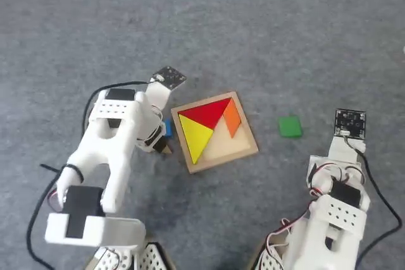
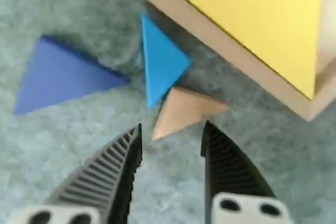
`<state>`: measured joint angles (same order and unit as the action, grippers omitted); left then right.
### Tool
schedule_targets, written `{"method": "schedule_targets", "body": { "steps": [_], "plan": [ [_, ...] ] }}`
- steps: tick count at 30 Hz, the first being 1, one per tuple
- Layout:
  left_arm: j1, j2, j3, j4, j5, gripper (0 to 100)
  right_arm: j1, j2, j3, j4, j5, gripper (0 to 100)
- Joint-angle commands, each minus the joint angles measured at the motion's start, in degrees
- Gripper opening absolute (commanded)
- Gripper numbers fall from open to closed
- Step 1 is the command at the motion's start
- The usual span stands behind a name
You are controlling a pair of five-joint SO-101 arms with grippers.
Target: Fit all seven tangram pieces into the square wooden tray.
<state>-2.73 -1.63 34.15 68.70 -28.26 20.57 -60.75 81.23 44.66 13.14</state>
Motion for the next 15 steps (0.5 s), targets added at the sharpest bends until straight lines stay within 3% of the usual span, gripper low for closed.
{"method": "schedule_targets", "body": {
  "steps": [1,15],
  "plan": [
    [-0.26,-0.26,1.19,-3.87,-2.37,18,0.48,-1.27,-1.58,-1.10,0.70,0.8],
    [4.04,0.53,4.18,-4.48,-2.29,18,0.48,-1.27,-1.58,-0.92,0.70,0.8]
  ]
}}
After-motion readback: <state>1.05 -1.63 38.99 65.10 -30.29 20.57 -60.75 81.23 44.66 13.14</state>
